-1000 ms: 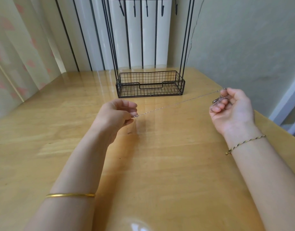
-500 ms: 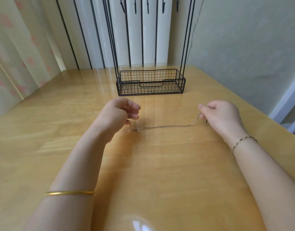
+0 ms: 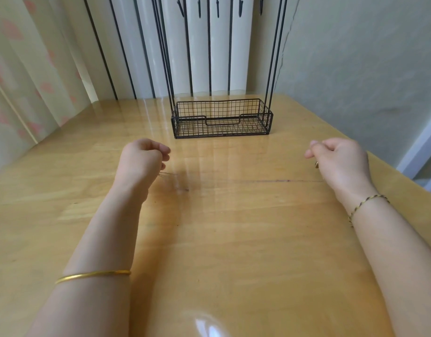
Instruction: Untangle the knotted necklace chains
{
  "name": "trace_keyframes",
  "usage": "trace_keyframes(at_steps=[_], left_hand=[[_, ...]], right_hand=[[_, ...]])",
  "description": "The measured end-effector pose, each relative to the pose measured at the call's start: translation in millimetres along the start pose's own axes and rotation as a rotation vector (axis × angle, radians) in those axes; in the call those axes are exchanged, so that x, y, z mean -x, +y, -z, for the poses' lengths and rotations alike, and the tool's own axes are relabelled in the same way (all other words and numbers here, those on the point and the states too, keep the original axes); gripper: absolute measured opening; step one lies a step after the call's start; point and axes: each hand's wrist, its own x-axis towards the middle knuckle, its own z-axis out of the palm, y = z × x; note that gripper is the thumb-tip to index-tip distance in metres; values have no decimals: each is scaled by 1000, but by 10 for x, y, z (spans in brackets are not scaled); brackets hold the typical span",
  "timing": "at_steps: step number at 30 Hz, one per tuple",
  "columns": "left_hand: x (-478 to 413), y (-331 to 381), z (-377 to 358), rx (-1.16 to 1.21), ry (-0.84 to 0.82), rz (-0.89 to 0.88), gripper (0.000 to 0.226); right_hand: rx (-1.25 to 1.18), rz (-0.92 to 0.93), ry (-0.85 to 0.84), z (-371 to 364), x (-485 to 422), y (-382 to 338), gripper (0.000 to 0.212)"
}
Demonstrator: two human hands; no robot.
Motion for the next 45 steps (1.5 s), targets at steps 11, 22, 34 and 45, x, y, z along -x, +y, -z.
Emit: trace_keyframes(at_steps=[11,22,34,45], left_hand=[[180,44,-175,-1026,-86,-46,30],[488,185,-830,-525,-600,-520,10],[470,327,-474,-21,-639,-277,15],[506,258,-347,217,-622,-161,14]], right_hand=[[-640,-288,-310,-70,91,-158,27],[-1053,-384,-322,-2,100,-269,29],[-365,-191,-383,-62,140,-184,38],[281,251,-422,-149,309,-225,40]])
